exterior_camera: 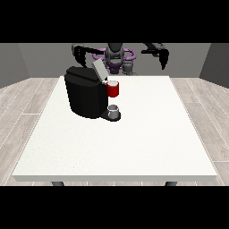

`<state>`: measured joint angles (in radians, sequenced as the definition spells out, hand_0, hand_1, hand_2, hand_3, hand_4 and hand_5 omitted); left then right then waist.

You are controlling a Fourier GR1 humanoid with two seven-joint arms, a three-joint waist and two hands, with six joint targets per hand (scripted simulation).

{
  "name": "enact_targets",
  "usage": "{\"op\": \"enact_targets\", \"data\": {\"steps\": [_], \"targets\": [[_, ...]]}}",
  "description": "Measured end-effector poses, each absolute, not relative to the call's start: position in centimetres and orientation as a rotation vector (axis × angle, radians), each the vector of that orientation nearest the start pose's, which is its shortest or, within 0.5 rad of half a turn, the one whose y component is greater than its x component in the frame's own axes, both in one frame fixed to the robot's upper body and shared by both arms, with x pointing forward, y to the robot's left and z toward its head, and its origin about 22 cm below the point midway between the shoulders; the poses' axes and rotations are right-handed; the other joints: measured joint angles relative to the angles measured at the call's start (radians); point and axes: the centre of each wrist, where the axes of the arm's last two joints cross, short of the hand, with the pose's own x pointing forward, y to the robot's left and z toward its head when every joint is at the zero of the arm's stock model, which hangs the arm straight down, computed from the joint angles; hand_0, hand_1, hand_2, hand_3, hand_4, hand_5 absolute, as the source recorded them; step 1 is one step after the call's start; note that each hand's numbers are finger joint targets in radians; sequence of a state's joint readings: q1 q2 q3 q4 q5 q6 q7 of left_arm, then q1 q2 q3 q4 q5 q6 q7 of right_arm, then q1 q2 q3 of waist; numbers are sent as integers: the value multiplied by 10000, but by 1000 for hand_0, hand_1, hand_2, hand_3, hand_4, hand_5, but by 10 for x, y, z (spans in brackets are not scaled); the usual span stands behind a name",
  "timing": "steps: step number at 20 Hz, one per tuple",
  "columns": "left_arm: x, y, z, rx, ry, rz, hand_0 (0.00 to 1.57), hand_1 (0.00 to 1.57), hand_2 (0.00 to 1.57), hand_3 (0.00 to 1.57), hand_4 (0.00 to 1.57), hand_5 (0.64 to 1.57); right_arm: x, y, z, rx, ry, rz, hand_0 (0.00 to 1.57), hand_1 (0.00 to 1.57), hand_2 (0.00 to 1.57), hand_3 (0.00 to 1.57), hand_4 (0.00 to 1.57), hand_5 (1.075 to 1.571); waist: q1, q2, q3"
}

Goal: Insert the coffee pod into the coffee machine and close the lid

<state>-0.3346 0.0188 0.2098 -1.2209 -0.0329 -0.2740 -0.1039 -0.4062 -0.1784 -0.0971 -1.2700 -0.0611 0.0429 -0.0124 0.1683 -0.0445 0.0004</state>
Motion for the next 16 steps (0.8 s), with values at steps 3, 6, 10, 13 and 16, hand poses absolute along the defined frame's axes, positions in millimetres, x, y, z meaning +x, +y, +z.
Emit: {"op": "enact_targets", "data": {"steps": [3,6,10,13,16], "targets": [[316,248,9,-1510,-16282,-1562,0,0,0,0,0,1571,347,-250,49,-182,-16701,1451,0,0,0,0,0,1571,-110,211,-2],[311,251,9,-1254,-16346,-1490,0,0,0,0,0,1571,355,-240,55,43,-16742,1633,0,0,0,0,0,1571,-330,365,-2],[308,258,17,-1138,-16572,-1473,0,0,0,0,0,1571,363,-241,58,-11,-16884,1994,0,0,0,0,0,1571,-358,604,-17],[306,261,20,-1037,-16650,-1378,0,0,0,0,0,1571,367,-237,58,-44,-17022,2292,0,0,0,0,0,1571,-432,653,-37],[305,263,21,-908,-16775,-1210,0,0,0,0,124,1571,372,-232,63,5,-17131,2471,0,0,0,0,0,1571,-506,770,-43]]}}
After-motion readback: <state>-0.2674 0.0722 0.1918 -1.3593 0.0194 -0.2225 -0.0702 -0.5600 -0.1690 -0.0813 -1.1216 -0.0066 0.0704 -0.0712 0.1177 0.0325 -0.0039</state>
